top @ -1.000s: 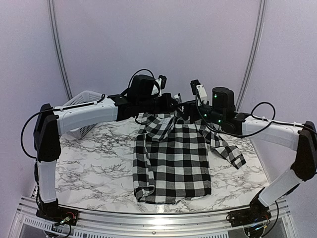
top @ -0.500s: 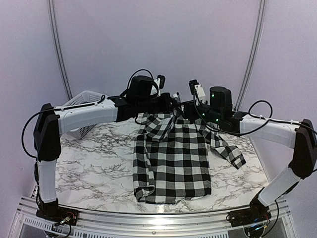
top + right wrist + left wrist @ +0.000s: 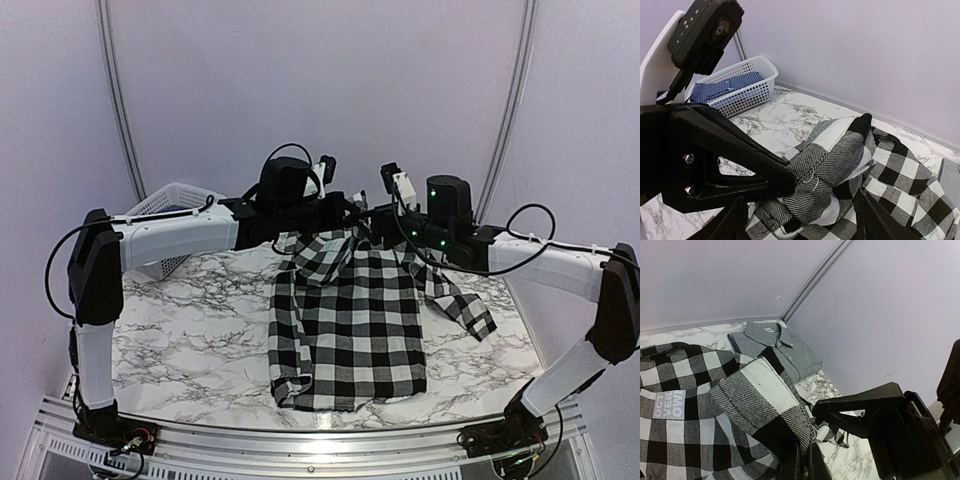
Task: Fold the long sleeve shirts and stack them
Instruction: Pass from the left arm to the right
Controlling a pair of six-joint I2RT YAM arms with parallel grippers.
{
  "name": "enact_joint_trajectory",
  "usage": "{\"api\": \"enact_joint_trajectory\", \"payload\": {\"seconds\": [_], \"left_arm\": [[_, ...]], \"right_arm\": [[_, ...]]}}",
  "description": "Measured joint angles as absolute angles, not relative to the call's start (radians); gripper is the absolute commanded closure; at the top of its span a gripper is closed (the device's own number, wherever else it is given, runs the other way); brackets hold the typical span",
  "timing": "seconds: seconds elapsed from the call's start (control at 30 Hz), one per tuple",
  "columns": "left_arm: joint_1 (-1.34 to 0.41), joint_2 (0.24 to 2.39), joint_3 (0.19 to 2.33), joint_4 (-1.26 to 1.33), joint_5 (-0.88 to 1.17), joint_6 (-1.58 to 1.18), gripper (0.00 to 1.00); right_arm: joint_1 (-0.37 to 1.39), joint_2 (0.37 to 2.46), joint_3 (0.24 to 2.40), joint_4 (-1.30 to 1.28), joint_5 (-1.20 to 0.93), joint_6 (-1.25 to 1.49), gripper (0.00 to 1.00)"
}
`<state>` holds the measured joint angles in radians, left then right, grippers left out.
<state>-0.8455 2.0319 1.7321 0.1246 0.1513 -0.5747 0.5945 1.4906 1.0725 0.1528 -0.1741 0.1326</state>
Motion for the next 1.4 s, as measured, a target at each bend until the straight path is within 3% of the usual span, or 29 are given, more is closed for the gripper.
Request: {"api": "enact_joint_trajectory", "payload": {"seconds": [0.2, 0.53, 0.73, 0.97, 1.1, 1.2, 1.4], "left_arm": [[-0.852, 2.032, 1.732, 0.130, 0.170, -0.576, 1.00], [-0.859, 2.028, 1.732, 0.131, 0.185, -0.586, 1.00], [-0.856, 2.028, 1.732, 0.151, 0.184, -0.603, 1.00], [-0.852, 2.028, 1.732, 0.168, 0.182, -0.630, 1.00], [-0.853, 2.027, 1.732, 0.175, 0.183, -0.642, 0.99], [-0.853, 2.024, 1.731, 0.176, 0.182, -0.645, 0.89], [-0.858, 1.993, 1.702, 0.167, 0.167, -0.650, 0.48]], "right_arm": [[0.595, 1.460, 1.037, 0.150, -0.158, 0.086, 0.24], [0.595, 1.499, 1.017, 0.204, -0.102, 0.044, 0.28], [0.627, 1.511, 1.011, 0.270, -0.039, 0.049, 0.49], [0.685, 1.547, 1.010, 0.338, 0.093, 0.051, 0.87], [0.701, 1.552, 1.010, 0.348, 0.139, 0.050, 1.00], [0.709, 1.552, 1.010, 0.353, 0.168, 0.051, 1.00], [0.713, 1.552, 1.010, 0.355, 0.247, 0.051, 1.00]]}}
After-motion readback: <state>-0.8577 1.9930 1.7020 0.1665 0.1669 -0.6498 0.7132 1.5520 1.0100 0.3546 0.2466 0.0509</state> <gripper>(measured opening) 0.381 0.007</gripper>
